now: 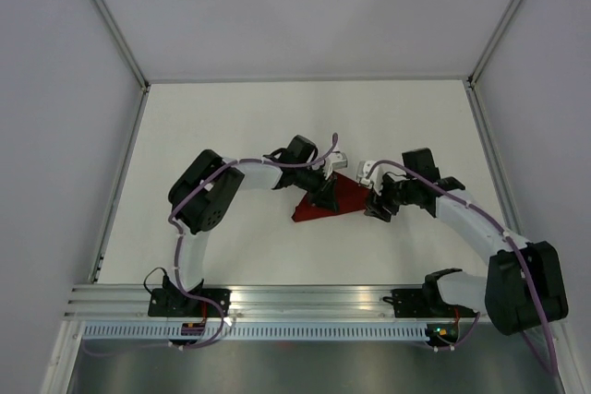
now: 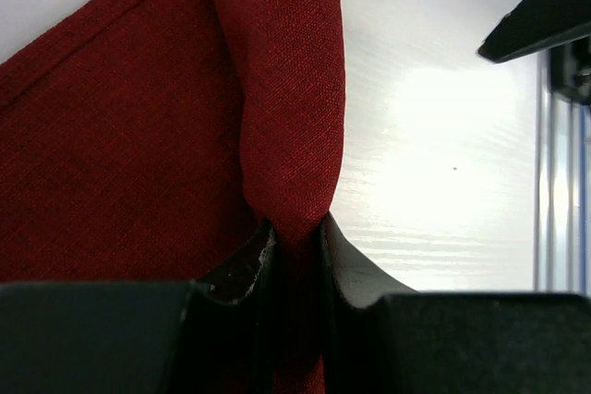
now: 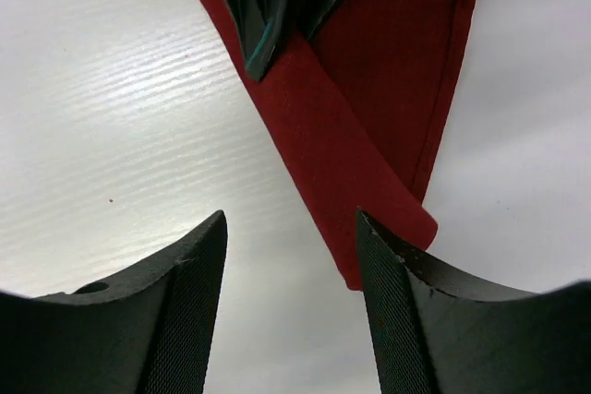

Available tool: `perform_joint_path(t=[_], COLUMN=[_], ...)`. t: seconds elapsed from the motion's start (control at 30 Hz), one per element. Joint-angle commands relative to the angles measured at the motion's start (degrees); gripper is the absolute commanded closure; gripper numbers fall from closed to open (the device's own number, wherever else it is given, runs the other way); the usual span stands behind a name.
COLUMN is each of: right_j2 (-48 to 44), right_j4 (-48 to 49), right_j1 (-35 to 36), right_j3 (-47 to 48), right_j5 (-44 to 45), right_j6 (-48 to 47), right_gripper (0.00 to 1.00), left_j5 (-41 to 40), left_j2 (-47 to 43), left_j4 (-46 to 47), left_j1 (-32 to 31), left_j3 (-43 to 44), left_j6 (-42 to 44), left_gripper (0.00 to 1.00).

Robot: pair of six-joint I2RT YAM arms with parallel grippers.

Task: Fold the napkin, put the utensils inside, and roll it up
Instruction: Roll the napkin with the utensil

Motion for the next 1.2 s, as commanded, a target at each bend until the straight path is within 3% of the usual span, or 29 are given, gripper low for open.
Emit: perform_joint_path(t=[0.0, 0.23, 0.8, 1.0, 1.17], right_j2=[-6.2, -11.0, -0.4, 2.7, 5.0], right_j4=[11.2, 24.6, 32.1, 30.9, 29.7], right_j1=[2.2, 15.9, 25.0, 25.6, 25.6], right_j3=[-7.2, -16.5, -17.6, -15.7, -15.1], right_j5=[4.9, 16.9, 24.3, 24.6, 25.2], right_j6=[-1.7, -0.6, -1.0, 0.0, 0.1], right_gripper=[0.36, 0.33, 0.33, 0.45, 0.67], left_j5=[0.9, 5.8, 9.1, 9.1, 8.2], left_j2=[6.8, 12.3, 15.9, 15.9, 14.2], left_j4=[-11.6, -19.9, -24.7, -25.0, -24.5], left_j1=[1.7, 2.7, 3.0, 3.0, 3.0], left_j3=[0.3, 7.1, 9.5, 9.5, 8.9], left_j6=[-0.6, -0.7, -0.5, -0.1, 0.4], left_gripper=[0.98, 0.98, 0.98, 0.88, 0.71])
